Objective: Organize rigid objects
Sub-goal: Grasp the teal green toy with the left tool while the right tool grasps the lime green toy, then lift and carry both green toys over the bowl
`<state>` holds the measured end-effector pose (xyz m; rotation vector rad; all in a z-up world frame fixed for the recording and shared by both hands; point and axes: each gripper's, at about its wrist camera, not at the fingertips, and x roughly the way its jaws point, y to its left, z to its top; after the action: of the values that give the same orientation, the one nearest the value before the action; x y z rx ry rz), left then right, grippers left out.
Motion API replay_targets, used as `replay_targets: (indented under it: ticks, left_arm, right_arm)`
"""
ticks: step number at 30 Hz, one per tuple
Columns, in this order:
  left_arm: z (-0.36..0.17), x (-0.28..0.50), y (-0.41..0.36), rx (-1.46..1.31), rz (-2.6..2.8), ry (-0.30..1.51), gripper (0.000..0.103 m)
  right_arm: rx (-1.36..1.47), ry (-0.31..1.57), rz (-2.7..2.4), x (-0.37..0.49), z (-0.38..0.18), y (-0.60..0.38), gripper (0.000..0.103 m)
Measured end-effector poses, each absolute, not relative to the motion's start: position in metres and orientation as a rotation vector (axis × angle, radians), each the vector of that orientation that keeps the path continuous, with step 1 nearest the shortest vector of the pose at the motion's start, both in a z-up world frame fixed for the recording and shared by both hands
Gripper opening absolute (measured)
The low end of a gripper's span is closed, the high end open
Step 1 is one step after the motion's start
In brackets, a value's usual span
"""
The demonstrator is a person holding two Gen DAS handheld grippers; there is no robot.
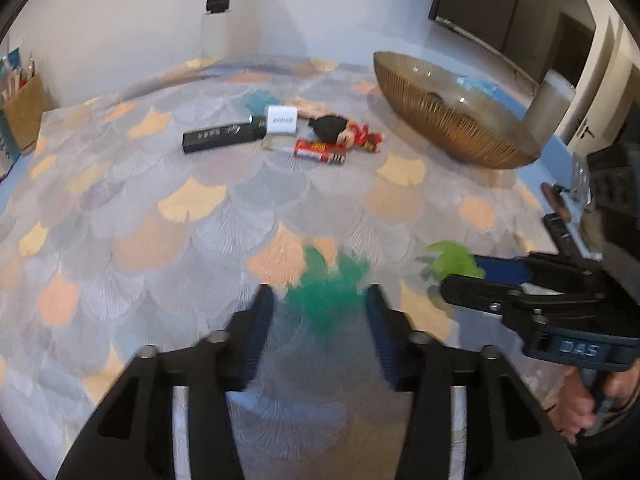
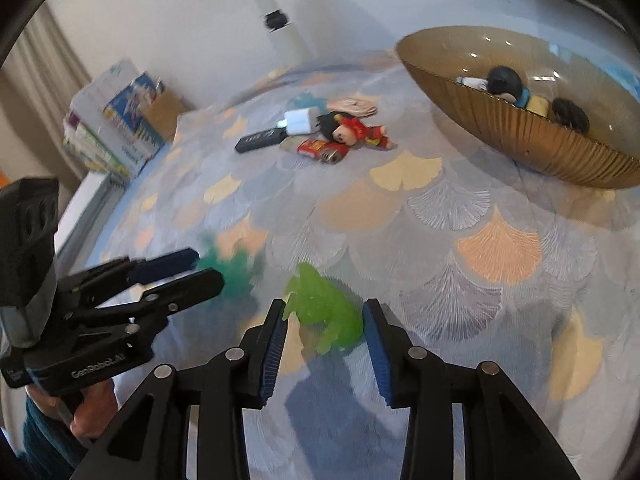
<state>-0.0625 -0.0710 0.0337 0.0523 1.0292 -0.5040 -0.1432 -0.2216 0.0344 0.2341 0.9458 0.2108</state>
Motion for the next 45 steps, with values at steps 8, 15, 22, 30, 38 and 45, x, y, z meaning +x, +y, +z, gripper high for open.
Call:
replay_targets:
  ticks: [8, 15, 22, 30, 38, 45]
  left_arm:
    - [0.029, -0.077, -0.061, 0.043, -0.505, 1.034, 0.056]
    - [0.03, -0.067, -0.088, 0.097, -0.502, 1.03, 0.057]
    - [0.026, -0.056, -0.096, 0.104, -0.44, 1.011, 0.042]
    - [0.039, -0.048, -0.095, 0.059, -0.418, 0.973, 0.04]
    - [0.142, -0.022, -0.136, 0.025, -0.472, 0.742, 0.04]
    - [0.201, 0.017, -0.202, -0.04, -0.533, 0.637, 0.04]
  right_arm:
    - [0.088, 0.963, 0.226, -0.155, 0.033, -0.214, 0.06]
    - [0.067, 0.965, 0.168, -0.13, 0.034, -0.219, 0.061]
    - [0.042, 0.918, 0.146, -0.129, 0.034, -0.22, 0.048]
    - [0.051, 0.88, 0.104, -0.138, 0.04, -0.23, 0.028]
    - [-0.025, 0.635, 0.016, -0.155, 0.149, -0.272, 0.028]
    - [0.046, 0.533, -0.131, -0.15, 0.215, -0.354, 0.028]
